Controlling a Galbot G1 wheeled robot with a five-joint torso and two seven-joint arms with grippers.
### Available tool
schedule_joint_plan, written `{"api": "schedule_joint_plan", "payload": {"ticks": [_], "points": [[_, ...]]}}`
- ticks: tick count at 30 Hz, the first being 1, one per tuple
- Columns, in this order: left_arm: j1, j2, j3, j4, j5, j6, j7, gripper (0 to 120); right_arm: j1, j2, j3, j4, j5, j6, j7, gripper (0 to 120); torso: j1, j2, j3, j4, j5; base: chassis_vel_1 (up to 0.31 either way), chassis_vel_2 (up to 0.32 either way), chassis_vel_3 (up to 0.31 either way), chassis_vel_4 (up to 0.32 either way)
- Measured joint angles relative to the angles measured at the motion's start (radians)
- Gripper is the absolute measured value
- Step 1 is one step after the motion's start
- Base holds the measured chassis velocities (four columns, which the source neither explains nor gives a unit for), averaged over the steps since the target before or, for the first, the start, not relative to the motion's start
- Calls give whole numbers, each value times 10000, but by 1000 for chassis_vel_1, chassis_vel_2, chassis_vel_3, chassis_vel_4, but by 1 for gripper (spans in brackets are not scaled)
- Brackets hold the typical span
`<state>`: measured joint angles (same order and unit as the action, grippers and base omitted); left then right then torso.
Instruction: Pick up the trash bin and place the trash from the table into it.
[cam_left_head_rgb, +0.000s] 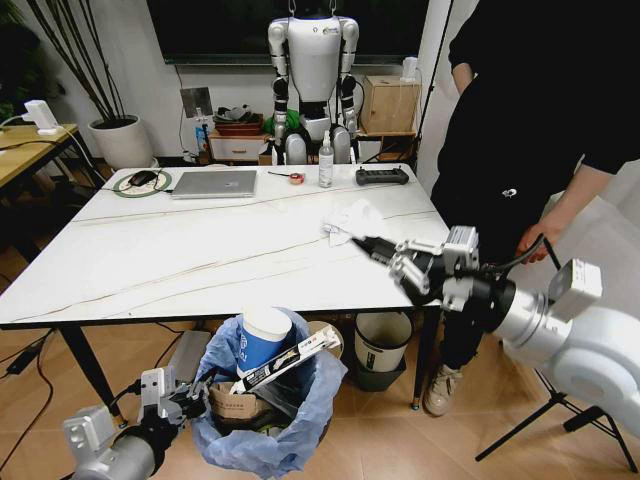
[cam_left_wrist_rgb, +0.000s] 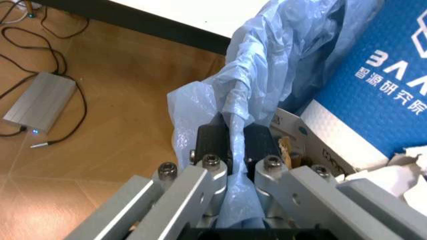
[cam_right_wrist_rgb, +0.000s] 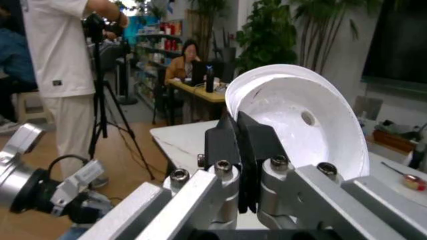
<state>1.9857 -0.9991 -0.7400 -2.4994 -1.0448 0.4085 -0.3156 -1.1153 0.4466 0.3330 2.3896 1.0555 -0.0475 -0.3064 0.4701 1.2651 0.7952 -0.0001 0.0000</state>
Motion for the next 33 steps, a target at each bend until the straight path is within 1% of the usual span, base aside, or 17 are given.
{"api": "schedule_joint_plan", "payload": {"ticks": [8, 12, 14, 16, 18, 21, 22, 24, 25, 28, 33], "points": [[-95, -9, 38, 96, -132, 6, 32, 0, 194, -359, -814, 84, 38, 259, -723, 0, 0, -1, 0, 0, 0, 0, 0, 0, 0], [-134, 19, 58, 209, -220, 6, 61, 0, 443, -491, -1359, 193, 453, 387, -1214, 0, 0, -3, 1, 0, 0, 0, 0, 0, 0], [-145, 20, 58, 209, -278, 7, 67, 0, 576, -472, -1545, 366, 921, 369, -1400, 0, 0, -3, 1, 0, 0, 0, 0, 0, 0], [-148, 19, 57, 209, -289, 8, 69, 0, 606, -461, -1586, 402, 1008, 356, -1440, 0, 0, -3, 1, 0, -1, 0, 0, 0, 0], [-148, 15, 53, 201, -319, 12, 69, 0, 785, -405, -1845, 482, 1230, 314, -1658, 0, 0, -2, 1, 0, -2, 0, 0, 0, 0], [-158, 22, 27, 156, -392, 22, 74, 0, 1021, -204, -2323, 505, 1486, 190, -1955, 0, 0, -2, 1, 1, -1, 0, 0, 0, 0], [-167, 28, 15, 139, -425, 30, 76, 0, 1219, -45, -2633, 491, 1650, 75, -2030, 0, 0, -3, 1, -1, -1, 0, 0, 0, 0], [-171, 31, 8, 130, -437, 34, 78, 0, 1379, 78, -2847, 447, 1708, 31, -2048, 0, 0, -2, 1, -2, -3, 0, 0, 0, 0], [-178, 41, -13, 118, -458, 42, 81, 0, 1753, 369, -3332, 273, 1770, -55, -2065, 0, 0, -3, 1, -1, 1, 0, 0, 0, 0], [-181, 41, -40, 81, -506, 52, 81, 0, 2270, 754, -4048, -51, 1778, -134, -2101, 0, 1, -3, 1, 2, 0, 0, 0, 0, 0], [-174, 32, -71, 49, -540, 57, 80, 0, 2563, 993, -4543, -432, 1662, -138, -2262, 0, 1, -3, 1, 1, -1, 0, 0, 0, 0]]}}
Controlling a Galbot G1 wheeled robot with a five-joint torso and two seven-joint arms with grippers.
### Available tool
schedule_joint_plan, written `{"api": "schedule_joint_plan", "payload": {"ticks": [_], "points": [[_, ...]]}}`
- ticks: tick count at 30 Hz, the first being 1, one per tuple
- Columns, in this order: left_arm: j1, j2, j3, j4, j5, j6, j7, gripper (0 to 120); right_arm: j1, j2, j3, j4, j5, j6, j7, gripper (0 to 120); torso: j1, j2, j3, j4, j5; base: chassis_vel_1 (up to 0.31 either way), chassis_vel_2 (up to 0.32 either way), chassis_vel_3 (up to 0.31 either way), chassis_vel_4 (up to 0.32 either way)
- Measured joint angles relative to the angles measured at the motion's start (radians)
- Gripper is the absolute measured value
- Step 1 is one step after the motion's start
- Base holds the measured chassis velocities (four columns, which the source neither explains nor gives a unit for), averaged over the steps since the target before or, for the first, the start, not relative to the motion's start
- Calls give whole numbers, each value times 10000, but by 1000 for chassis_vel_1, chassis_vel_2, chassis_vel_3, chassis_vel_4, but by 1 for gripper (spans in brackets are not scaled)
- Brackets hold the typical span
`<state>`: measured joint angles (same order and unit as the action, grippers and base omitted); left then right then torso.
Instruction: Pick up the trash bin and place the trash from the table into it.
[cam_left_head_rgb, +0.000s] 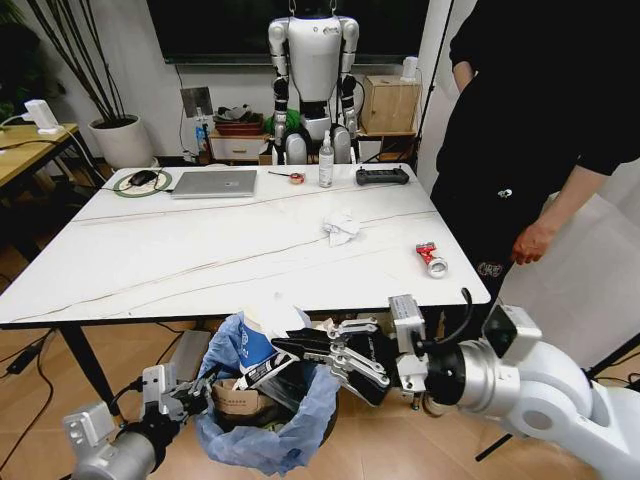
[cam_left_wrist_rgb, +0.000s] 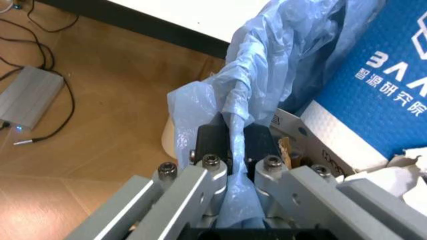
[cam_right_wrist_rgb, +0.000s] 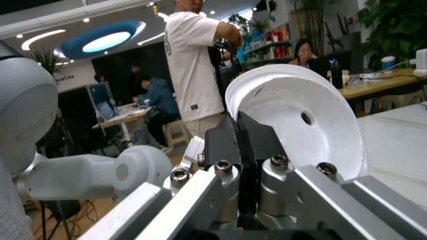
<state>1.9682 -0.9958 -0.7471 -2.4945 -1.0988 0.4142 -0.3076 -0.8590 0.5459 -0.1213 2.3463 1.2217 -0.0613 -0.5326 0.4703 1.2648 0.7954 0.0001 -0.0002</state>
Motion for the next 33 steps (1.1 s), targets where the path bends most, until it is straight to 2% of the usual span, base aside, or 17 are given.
{"api": "schedule_joint_plan", "payload": {"ticks": [7, 17, 33], "points": [[-20, -7, -12, -9, -33, 4, -4, 0, -107, 267, -398, -386, -583, 12, -292, 0, 0, 0, 0, -1, 2, 0, 0, 0, 0], [-10, 17, -118, -52, -86, 11, -8, 0, -703, 260, -555, -640, -1481, 121, -640, 0, -1, 1, 0, -2, 1, 0, 0, 0, 0], [-18, 28, -59, -58, -171, 65, -22, 0, -650, 526, -1229, -883, -2040, 308, -598, 0, -1, 1, 0, -1, 1, 0, 0, 0, 0]]}}
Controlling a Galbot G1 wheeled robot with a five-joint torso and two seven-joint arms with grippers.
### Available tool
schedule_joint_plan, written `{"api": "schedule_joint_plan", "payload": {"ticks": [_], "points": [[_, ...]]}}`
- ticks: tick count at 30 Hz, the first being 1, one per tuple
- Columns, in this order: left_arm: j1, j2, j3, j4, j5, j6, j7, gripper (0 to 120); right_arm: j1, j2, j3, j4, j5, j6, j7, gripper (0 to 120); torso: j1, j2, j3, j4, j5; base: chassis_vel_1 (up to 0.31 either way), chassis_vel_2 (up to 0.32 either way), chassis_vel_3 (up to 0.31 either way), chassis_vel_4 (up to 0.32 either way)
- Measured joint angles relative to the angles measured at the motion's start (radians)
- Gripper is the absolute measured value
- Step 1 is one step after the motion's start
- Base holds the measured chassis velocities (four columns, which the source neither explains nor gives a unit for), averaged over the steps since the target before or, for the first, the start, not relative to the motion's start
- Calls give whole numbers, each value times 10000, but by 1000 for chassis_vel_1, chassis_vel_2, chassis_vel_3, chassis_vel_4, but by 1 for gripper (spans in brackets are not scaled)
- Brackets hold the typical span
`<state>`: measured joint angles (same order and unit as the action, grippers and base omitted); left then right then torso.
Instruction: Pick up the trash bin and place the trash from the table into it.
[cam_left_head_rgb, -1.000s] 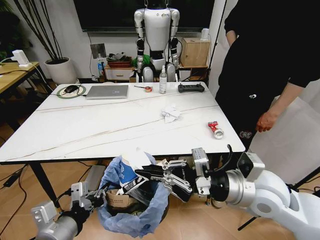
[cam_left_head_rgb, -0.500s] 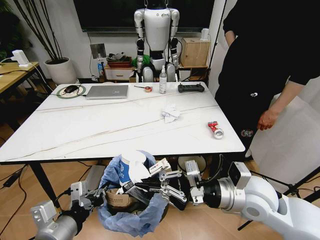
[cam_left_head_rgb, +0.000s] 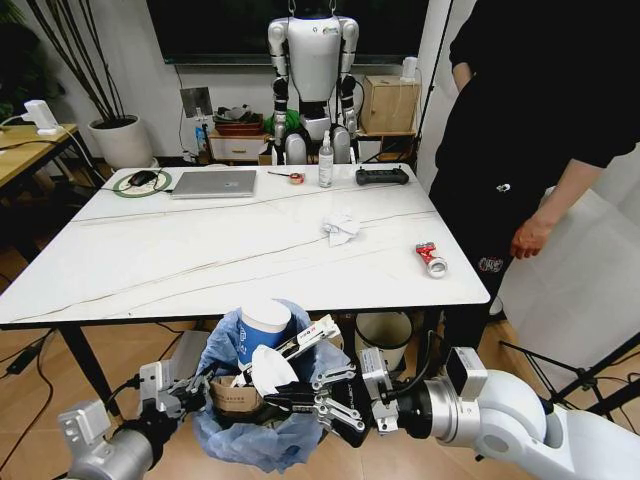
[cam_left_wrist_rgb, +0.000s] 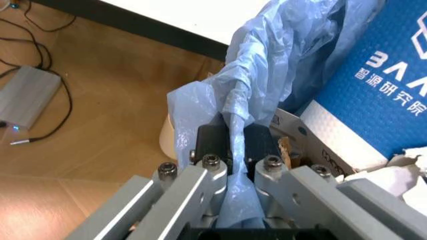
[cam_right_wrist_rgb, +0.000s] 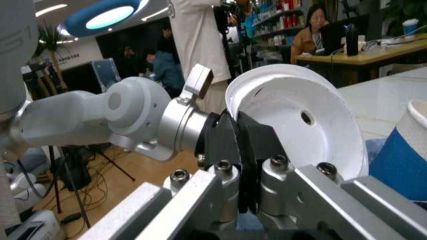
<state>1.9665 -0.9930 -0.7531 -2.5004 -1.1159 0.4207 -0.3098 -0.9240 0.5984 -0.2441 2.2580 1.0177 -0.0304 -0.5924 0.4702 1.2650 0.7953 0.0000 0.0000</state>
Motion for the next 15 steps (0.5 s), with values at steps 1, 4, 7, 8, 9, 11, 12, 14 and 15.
{"api": "schedule_joint_plan", "payload": {"ticks": [1, 4, 7, 8, 9, 11, 12, 14, 15], "points": [[0, -2, 6, 0, 0, 3, 0, 0, 2, 6, -4, -15, 0, 0, 15, 0, 0, 0, 0, 0, 0, 0, 0, 0, 0], [-5, -12, 37, 0, 0, 16, 4, 0, -3, 42, -23, -81, -5, 0, 68, 0, 0, 0, 0, 0, 0, 0, 0, 0, 0], [-22, -11, 53, 0, -5, 28, 10, 0, -14, 158, -107, -197, -87, 8, 128, 0, 0, 0, 0, -1, 0, 0, 0, 0, 0], [-28, -9, 53, 0, -10, 32, 12, 0, 5, 204, -140, -232, -93, 10, 148, 0, 0, 0, 0, -1, 1, 0, 0, 0, 0], [-28, -9, 54, 0, -12, 33, 13, 0, 23, 222, -156, -252, -93, 11, 156, 0, 0, 0, 0, -1, 0, 0, 0, 0, 0], [-27, -16, 59, 0, -13, 37, 13, 0, 76, 252, -185, -294, -94, 12, 175, 0, 0, 0, 0, -1, 0, 0, 0, 0, 0], [-19, -29, 65, 0, -13, 39, 14, 0, 110, 269, -197, -315, -94, 17, 184, 0, 0, 0, 0, 0, 0, 0, 0, 0, 0], [-7, -46, 75, 0, -9, 41, 15, 0, 136, 284, -204, -328, -93, 22, 206, 0, 0, 0, 0, 0, 0, 0, 0, 0, 0], [-6, -53, 78, 0, -5, 43, 16, 0, 140, 289, -207, -331, -94, 23, 213, 0, 0, 0, 0, 0, 0, 0, 0, 0, 0]]}}
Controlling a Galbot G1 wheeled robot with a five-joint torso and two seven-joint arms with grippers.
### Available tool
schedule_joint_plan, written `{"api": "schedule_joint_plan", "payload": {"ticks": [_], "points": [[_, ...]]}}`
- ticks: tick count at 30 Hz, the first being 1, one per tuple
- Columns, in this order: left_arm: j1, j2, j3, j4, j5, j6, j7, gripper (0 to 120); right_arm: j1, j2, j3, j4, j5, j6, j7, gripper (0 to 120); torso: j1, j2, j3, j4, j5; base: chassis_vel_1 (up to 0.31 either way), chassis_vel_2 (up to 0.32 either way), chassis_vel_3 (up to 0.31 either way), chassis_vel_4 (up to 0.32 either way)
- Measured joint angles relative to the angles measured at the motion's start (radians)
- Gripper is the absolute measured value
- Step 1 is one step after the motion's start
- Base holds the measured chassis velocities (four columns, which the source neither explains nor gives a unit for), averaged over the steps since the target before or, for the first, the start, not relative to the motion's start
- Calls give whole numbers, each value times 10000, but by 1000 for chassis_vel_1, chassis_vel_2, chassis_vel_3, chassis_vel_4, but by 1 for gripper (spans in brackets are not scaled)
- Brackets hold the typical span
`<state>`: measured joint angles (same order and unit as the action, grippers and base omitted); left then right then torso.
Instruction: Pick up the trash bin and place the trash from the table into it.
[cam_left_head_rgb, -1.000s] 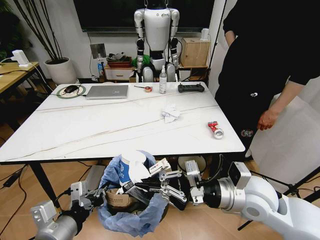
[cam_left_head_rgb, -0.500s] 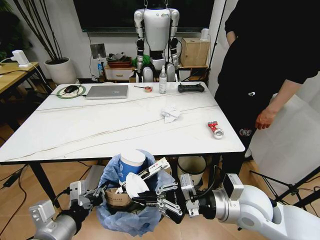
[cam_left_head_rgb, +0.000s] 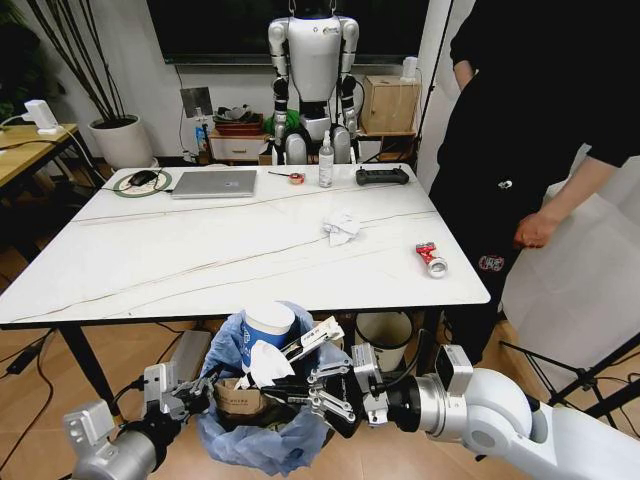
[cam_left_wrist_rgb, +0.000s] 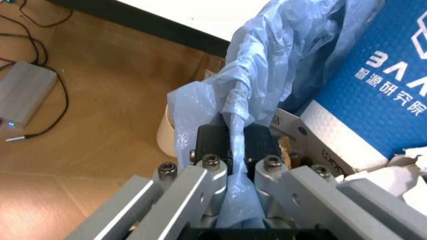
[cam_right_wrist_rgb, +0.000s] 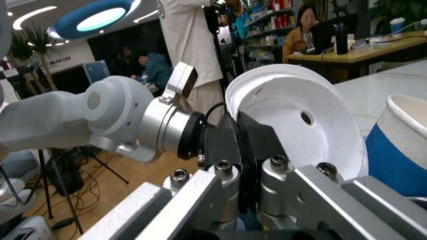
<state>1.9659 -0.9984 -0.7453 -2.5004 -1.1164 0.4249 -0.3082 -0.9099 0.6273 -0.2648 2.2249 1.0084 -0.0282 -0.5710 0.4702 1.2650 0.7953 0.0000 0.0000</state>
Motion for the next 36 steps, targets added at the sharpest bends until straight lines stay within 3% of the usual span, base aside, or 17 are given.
{"api": "schedule_joint_plan", "payload": {"ticks": [13, 17, 20, 26, 29, 36], "points": [[6, 3, 0, 0, 12, 6, 9, 0, -103, 93, -37, -119, -190, 70, 17, 0, 0, 0, 0, 0, 0, 0, 0, 0, 0], [-31, 11, -20, 0, -23, 6, 9, 0, -128, 96, -36, -142, -207, 75, 29, 5, 0, 0, 0, 0, 0, 0, 0, 0, 0], [-58, 47, -42, 0, -73, 6, 9, 0, -146, 67, 22, -156, -216, 103, 32, 19, 0, 0, 0, 0, 1, 0, 0, 0, 0], [-89, 66, -42, 1, -101, 6, 8, 0, -198, 8, 128, -146, -214, 126, 47, 20, 0, 0, 0, -1, 0, 0, 0, 0, 0], [-87, 75, -40, 2, -105, 6, 6, 0, -227, 8, 151, -132, -212, 129, 54, 30, 0, 0, 0, 0, 0, 0, 0, 0, 0], [-60, 69, -32, 4, -200, 6, -23, 0, -256, -17, 200, -131, -212, 150, 79, 34, 0, 0, 0, -1, 0, 0, 0, 0, 0]]}}
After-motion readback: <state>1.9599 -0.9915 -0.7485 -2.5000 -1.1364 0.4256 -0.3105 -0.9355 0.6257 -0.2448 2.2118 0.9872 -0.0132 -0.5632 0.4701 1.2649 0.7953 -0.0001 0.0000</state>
